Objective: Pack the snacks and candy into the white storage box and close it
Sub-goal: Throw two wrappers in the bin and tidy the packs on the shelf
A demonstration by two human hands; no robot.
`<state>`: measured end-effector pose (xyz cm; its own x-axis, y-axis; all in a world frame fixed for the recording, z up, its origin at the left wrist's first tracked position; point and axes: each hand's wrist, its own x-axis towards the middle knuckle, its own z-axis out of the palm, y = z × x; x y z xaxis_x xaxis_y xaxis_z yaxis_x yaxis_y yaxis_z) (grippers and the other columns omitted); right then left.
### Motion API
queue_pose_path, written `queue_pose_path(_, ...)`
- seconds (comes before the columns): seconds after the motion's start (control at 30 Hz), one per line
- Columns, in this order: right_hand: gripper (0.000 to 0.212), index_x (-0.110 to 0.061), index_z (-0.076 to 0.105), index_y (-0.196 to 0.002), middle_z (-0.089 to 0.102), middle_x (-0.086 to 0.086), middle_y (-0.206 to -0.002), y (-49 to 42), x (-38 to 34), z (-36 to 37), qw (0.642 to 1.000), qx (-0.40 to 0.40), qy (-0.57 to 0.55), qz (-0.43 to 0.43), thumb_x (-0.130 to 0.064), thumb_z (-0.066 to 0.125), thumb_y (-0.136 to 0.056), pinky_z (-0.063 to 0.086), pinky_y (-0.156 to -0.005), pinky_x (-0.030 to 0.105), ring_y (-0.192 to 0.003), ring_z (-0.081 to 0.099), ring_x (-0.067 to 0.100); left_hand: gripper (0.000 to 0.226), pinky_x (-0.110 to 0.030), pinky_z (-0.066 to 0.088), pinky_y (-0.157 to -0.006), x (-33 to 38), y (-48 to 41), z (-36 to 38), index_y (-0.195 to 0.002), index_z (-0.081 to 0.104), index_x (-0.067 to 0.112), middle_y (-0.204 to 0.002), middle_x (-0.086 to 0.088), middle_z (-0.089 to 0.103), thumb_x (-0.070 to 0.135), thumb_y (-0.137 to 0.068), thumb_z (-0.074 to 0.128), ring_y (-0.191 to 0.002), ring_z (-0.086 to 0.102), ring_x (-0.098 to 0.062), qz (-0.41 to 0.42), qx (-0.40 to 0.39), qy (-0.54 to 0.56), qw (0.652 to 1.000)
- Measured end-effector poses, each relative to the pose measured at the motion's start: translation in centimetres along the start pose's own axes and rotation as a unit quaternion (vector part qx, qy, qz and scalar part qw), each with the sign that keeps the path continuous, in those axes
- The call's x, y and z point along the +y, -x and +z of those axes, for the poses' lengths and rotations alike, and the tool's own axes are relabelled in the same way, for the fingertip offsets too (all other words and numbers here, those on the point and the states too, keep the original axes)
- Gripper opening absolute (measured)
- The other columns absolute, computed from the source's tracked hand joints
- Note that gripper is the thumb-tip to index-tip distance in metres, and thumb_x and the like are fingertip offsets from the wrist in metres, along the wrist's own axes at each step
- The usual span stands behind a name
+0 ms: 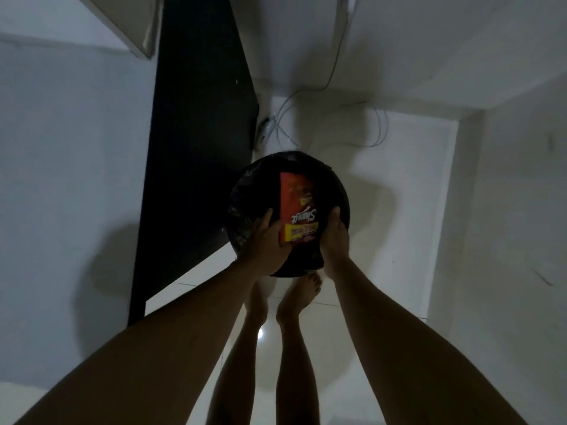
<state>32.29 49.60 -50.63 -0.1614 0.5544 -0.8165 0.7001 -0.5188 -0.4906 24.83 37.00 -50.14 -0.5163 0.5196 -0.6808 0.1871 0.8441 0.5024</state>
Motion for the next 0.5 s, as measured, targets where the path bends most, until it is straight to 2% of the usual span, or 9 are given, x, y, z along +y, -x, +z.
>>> queue_pose_path(0.1, 0.067, -0.026, 0.059, -0.124, 0.066, 0.005, -0.114, 2.3, -0.6, -1.7, 1.000, -0.004, 0.028, -0.009, -0.072, 0.022, -0.091, 0.051, -0.095, 0.049, -0.107, 0.061, 0.028, 0.059, -0.051, 0.023, -0.117, 1.5, 2.3, -2.0, -0.148, 0.032, 0.029, -0.163, -0.001, 0.007, 0.027, -0.094, 0.055, -0.148, 0.011, -0.032, 0.004, -0.003, -0.011, 1.000)
queue_pose_path(0.2, 0.064, -0.016, 0.066, -0.104, 0.068, 0.011, -0.098, 5.9, -3.1, -3.5, 0.994, 0.003, 0.098, -0.047, -0.063, 0.022, -0.096, 0.056, -0.083, 0.046, -0.092, 0.066, 0.030, 0.060, -0.054, 0.023, -0.117, 4.0, 5.3, -4.8, -0.149, 0.032, 0.024, -0.163, -0.001, 0.006, 0.028, -0.093, 0.053, -0.148, 0.009, -0.031, 0.005, 0.010, -0.033, 0.999)
queue_pose_path(0.27, 0.052, -0.013, 0.062, -0.089, 0.065, 0.010, -0.085, 9.1, -5.5, -4.8, 0.986, 0.009, 0.140, -0.085, -0.047, 0.025, -0.102, 0.053, -0.071, 0.039, -0.085, 0.065, 0.030, 0.058, -0.054, 0.023, -0.117, 6.3, 7.8, -7.2, -0.148, 0.034, 0.023, -0.162, -0.001, 0.009, 0.029, -0.093, 0.051, -0.148, 0.012, -0.031, 0.017, 0.037, -0.038, 0.998)
queue_pose_path(0.33, 0.044, -0.011, 0.058, -0.083, 0.057, 0.001, -0.074, 13.1, -8.1, -6.2, 0.972, 0.012, 0.183, -0.145, -0.035, 0.028, -0.105, 0.045, -0.064, 0.033, -0.083, 0.063, 0.029, 0.057, -0.047, 0.025, -0.118, 8.6, 10.4, -9.7, -0.148, 0.036, 0.020, -0.162, -0.003, 0.012, 0.030, -0.094, 0.051, -0.147, 0.017, -0.029, 0.035, 0.058, -0.031, 0.997)
queue_pose_path(0.43, 0.038, -0.001, 0.065, -0.096, 0.059, 0.005, -0.082, 20.3, -12.1, -7.7, 0.956, -0.011, 0.191, -0.222, -0.026, 0.038, -0.104, 0.047, -0.076, 0.037, -0.084, 0.060, 0.027, 0.054, -0.038, 0.032, -0.115, 12.0, 15.6, -14.7, -0.144, 0.043, 0.013, -0.154, -0.010, 0.031, 0.027, -0.093, 0.054, -0.140, 0.034, -0.028, 0.090, 0.097, 0.004, 0.991)
queue_pose_path(0.5, 0.035, 0.000, 0.066, -0.104, 0.064, 0.013, -0.095, 24.8, -14.7, -7.9, 0.936, -0.028, 0.209, -0.284, -0.023, 0.040, -0.103, 0.046, -0.079, 0.033, -0.092, 0.062, 0.029, 0.045, -0.031, 0.036, -0.106, 13.8, 19.4, -18.3, -0.135, 0.051, 0.008, -0.141, -0.014, 0.047, 0.021, -0.092, 0.056, -0.130, 0.046, -0.029, 0.125, 0.148, 0.021, 0.981)
